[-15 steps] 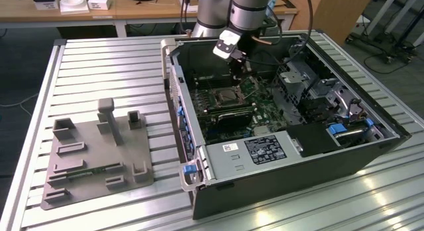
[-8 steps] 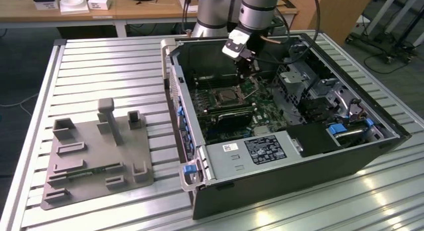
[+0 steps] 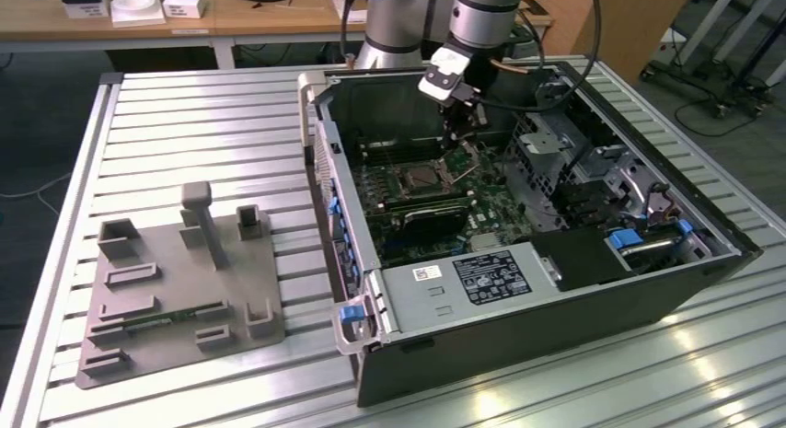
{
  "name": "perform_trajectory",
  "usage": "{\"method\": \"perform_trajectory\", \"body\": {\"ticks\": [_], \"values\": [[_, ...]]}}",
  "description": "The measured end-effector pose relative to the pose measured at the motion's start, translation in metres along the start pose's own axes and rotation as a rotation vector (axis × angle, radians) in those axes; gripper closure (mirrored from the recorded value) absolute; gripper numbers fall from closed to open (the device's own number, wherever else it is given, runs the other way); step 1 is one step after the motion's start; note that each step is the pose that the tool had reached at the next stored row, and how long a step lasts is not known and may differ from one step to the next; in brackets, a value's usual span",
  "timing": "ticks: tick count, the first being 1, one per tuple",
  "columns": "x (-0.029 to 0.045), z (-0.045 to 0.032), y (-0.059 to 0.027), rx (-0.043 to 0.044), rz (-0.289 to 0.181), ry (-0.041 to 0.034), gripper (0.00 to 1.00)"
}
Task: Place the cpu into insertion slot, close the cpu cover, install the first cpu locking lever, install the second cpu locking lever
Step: 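Close the cpu cover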
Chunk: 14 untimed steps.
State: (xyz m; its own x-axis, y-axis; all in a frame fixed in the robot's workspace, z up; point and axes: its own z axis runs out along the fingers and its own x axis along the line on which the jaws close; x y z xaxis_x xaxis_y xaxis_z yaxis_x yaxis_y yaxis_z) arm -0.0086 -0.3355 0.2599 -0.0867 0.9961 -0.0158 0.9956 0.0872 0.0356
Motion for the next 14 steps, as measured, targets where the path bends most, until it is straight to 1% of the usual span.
{"method": "perform_trajectory", "body": {"ticks": [14], "values": [[-0.0003, 0.0000, 0.0030, 0.0000, 0.000, 0.0000, 0.90]]}}
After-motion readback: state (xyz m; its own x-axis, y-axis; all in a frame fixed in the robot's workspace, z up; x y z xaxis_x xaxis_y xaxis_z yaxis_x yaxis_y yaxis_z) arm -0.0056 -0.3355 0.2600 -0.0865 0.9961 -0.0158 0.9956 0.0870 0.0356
